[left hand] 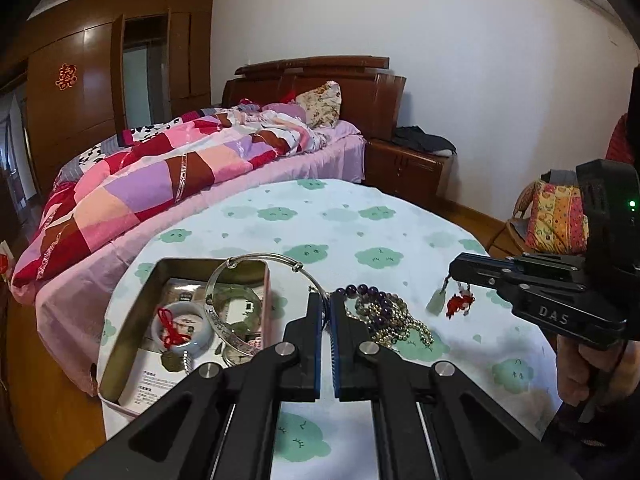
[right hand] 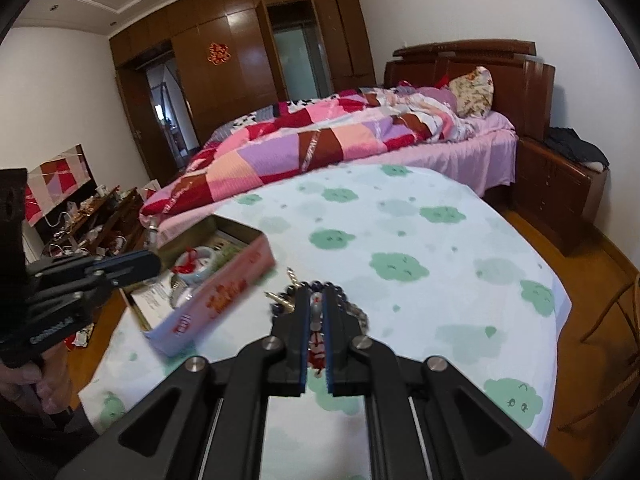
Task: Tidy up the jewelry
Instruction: 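Carry the silver bangle with the left gripper while the right gripper carries the pendant over the tin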
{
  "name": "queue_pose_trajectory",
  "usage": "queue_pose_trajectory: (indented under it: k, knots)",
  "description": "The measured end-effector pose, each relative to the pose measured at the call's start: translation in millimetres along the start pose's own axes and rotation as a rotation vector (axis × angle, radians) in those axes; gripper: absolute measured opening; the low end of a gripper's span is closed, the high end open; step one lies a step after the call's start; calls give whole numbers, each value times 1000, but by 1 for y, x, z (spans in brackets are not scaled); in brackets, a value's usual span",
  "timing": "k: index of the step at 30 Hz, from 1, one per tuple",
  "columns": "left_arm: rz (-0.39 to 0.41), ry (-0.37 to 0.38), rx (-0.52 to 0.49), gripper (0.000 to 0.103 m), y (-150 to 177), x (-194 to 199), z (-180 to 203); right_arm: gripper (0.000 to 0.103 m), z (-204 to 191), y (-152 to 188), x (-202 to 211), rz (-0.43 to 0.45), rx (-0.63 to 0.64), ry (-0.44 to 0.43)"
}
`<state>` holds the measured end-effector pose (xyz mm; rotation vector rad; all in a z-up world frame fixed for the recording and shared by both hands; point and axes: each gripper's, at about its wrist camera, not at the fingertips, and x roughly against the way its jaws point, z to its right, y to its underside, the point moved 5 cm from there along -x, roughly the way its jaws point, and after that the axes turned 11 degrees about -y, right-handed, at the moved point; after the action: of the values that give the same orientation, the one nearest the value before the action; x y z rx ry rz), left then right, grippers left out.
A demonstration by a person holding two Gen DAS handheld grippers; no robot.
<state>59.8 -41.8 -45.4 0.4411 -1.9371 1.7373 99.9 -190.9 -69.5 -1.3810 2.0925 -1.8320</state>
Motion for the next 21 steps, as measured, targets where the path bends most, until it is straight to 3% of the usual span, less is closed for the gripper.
queue_pose_trajectory:
  k: [21]
  knots:
    - [-2, -76, 87, 2, -4, 5, -57, 8, -78, -48, -34, -20, 154, -113]
